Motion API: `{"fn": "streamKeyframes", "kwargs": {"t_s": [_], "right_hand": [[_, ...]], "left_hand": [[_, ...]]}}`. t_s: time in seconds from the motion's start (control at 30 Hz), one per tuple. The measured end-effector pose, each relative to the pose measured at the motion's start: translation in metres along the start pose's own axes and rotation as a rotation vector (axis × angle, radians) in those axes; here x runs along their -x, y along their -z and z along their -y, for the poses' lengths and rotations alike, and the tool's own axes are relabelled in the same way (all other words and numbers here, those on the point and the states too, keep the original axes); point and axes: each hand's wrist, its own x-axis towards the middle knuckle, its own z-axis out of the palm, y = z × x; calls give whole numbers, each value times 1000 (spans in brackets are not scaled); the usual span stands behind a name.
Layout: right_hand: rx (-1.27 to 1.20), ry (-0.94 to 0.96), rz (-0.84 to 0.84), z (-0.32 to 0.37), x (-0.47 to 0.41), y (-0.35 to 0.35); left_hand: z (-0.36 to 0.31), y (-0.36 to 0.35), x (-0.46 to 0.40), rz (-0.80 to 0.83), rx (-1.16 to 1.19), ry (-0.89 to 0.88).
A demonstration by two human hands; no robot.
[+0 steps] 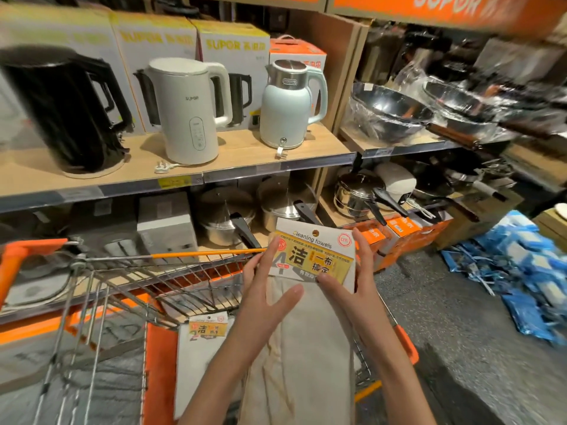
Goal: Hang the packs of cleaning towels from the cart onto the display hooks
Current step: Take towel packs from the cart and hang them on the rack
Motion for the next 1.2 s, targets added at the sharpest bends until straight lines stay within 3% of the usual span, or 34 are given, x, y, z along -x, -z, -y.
{"fn": "streamKeyframes", "kwargs": {"t_s": [0.3, 0.63, 1.07, 1.2], "right_hand": [[4, 43, 15, 4, 49, 7], [31, 63, -69, 15, 119, 26], [45, 19, -496, 34, 216, 1], [56, 29, -718, 39, 263, -28]], "left_hand": [[-16, -6, 64, -38, -26, -55], [-36, -23, 116, 78, -51, -60], [-46, -12, 145, 488, 8, -225], [-48, -2, 158, 679, 18, -251]]}}
